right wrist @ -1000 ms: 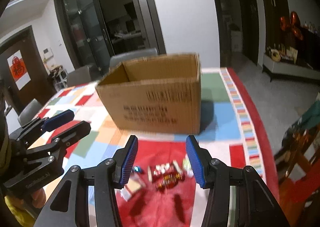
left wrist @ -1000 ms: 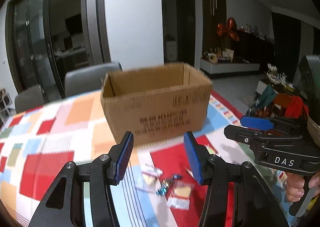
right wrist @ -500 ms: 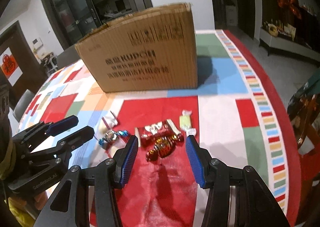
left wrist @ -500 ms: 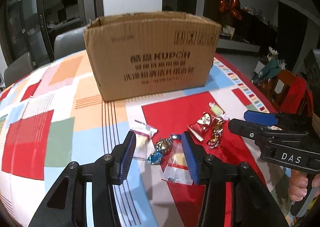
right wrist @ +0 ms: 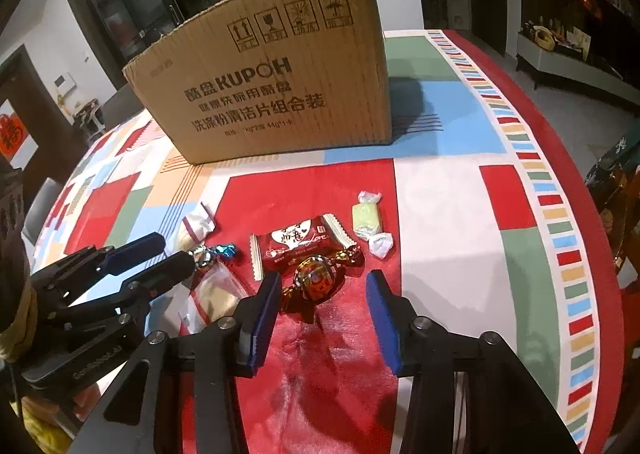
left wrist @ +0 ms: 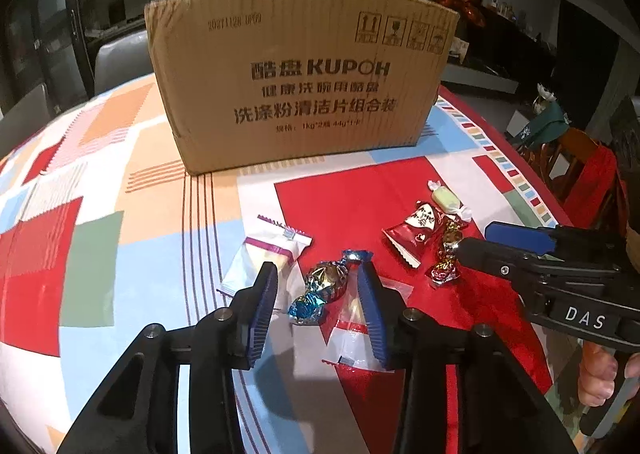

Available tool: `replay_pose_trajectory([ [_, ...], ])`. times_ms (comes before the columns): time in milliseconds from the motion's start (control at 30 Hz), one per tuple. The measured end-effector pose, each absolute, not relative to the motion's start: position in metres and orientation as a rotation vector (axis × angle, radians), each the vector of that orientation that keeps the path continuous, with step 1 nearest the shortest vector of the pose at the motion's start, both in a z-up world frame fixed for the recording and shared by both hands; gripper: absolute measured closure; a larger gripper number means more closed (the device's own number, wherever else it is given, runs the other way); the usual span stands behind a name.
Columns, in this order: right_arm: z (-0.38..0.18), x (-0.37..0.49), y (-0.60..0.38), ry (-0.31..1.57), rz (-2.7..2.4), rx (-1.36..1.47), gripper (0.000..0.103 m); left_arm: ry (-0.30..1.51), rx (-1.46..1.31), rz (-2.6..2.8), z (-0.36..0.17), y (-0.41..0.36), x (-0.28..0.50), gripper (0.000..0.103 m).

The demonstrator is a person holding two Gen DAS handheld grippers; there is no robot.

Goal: Organize snacks
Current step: 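Grasp a blue foil candy with the left tool while the right tool grasps a gold candy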

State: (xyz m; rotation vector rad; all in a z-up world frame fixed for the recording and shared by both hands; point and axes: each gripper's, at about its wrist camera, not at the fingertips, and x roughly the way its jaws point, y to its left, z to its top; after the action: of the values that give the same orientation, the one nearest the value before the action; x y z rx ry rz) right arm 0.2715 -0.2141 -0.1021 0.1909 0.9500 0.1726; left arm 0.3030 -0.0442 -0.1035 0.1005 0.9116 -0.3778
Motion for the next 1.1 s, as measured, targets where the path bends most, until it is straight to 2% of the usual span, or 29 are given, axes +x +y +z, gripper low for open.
replay_pose_trajectory([
  [67,-0.103,0.272,-0.213,0.953,0.175,0.187,0.062,0.925,0.093,-0.383,-0.108,-0.044,0.305,0.066],
  [267,-0.107,0.277,-0.211,0.961,0.183,0.19,0.062,0.955,0.068,-0.395,-0.118,-0.045,0.313,0.072],
  [400,-0.11,0.281,-0.209,0.973,0.193,0.192,0.068,0.963,0.041,-0.407,-0.118,-0.045,0.318,0.078],
  [467,-0.112,0.283,-0.208,0.98,0.193,0.196,0.069,0.968,0.03,-0.408,-0.118,-0.044,0.319,0.079],
  [500,-0.112,0.283,-0.208,0.981,0.195,0.198,0.075,0.968,0.029,-0.41,-0.118,-0.044,0.32,0.08],
  [600,-0.112,0.282,-0.207,0.975,0.196,0.188,0.078,0.966,0.027,-0.404,-0.118,-0.044,0.319,0.08],
  [1100,-0.085,0.259,-0.21,0.911,0.187,0.178,0.078,0.886,0.019,-0.363,-0.08,-0.043,0.298,0.08],
])
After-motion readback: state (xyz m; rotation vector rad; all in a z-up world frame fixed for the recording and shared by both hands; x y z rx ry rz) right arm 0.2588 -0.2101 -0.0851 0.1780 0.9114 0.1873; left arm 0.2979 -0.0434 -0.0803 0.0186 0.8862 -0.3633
